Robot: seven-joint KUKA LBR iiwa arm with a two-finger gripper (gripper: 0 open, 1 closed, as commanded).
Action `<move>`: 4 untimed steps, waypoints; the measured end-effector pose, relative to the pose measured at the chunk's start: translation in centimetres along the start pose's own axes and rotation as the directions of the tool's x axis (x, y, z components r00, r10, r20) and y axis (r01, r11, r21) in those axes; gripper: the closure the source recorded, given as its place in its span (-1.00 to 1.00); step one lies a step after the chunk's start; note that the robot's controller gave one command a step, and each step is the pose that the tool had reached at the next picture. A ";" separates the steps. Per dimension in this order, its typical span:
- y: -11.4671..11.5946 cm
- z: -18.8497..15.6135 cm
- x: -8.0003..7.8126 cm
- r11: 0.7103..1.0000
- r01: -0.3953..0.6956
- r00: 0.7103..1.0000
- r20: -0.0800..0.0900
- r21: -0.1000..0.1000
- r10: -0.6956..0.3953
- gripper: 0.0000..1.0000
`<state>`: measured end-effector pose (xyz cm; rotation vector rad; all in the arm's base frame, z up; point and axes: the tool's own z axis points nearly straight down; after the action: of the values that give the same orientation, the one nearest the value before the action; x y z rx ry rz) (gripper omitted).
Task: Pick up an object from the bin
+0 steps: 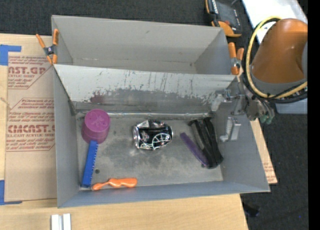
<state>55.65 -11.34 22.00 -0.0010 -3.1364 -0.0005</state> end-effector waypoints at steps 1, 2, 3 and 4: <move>0.1 -0.4 -0.2 1.000 0.001 1.000 0.008 0.001 -0.001 -1.00; 0.0 4.6 -1.1 0.987 -0.160 0.987 0.010 -0.001 0.160 -1.00; 7.7 6.2 -2.0 0.997 -0.072 0.997 0.014 0.001 0.072 -1.00; 10.2 9.2 -2.9 0.881 -0.473 0.881 0.009 -0.003 0.473 -1.00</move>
Offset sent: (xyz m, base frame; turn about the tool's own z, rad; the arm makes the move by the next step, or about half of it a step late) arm 0.0255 -0.0026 -0.1500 0.4818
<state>58.48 -1.15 12.83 -0.7685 -3.0505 0.0009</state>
